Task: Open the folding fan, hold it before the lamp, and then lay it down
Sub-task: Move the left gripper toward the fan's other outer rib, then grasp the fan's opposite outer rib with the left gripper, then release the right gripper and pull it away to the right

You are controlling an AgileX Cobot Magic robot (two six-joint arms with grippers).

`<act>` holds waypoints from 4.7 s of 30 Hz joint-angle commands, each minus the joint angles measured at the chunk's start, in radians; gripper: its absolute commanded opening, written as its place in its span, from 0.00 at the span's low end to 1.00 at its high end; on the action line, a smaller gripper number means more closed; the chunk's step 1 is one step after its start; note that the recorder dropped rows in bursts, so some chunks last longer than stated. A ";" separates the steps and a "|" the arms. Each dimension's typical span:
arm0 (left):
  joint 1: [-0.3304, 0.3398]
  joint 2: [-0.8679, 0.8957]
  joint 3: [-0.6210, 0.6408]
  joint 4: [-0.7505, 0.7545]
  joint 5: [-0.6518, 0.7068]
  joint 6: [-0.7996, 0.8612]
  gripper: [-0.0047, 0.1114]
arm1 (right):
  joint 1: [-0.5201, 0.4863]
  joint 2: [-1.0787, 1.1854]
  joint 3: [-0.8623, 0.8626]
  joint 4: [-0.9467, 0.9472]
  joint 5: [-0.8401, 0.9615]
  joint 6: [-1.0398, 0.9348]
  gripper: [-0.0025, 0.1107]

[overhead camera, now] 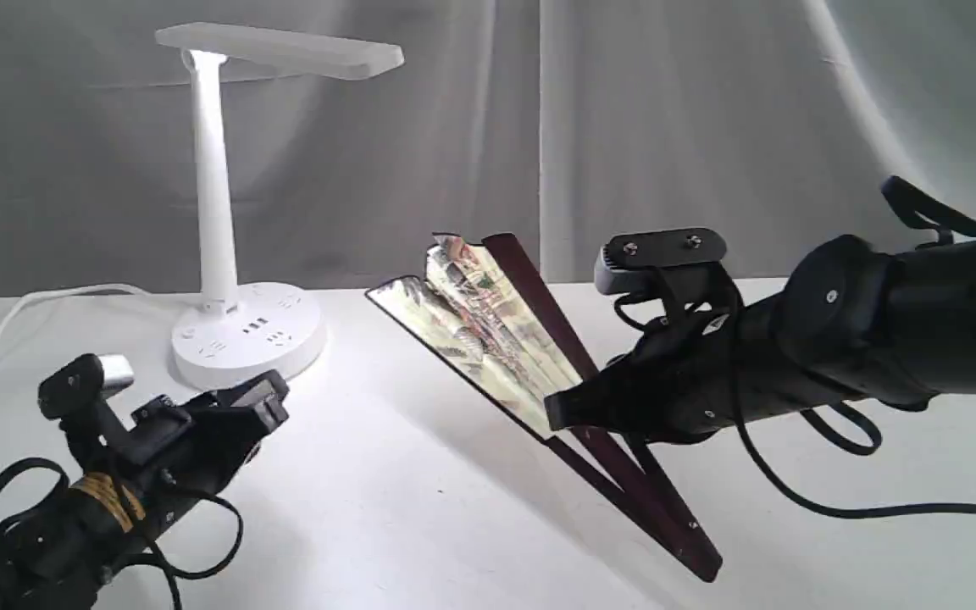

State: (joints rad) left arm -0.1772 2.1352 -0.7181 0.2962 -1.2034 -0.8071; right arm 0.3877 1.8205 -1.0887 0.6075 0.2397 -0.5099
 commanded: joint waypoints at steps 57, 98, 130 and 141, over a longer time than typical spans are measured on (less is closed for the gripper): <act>-0.091 0.151 -0.369 0.215 0.070 -0.833 0.65 | 0.000 -0.013 -0.008 0.009 -0.008 -0.033 0.02; -0.091 0.239 -0.520 0.328 0.123 -0.922 0.04 | 0.000 -0.013 -0.008 0.021 -0.013 -0.040 0.02; -0.085 0.239 -0.520 0.423 0.046 -1.125 0.04 | -0.007 -0.106 -0.008 0.059 0.099 -0.022 0.49; 0.016 0.239 -0.520 0.638 -0.018 -1.218 0.04 | -0.100 -0.117 -0.008 0.060 0.166 0.015 0.49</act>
State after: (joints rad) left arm -0.1753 2.3789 -1.2356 0.8985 -1.1942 -2.0036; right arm 0.3072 1.7168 -1.0887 0.6684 0.3908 -0.5031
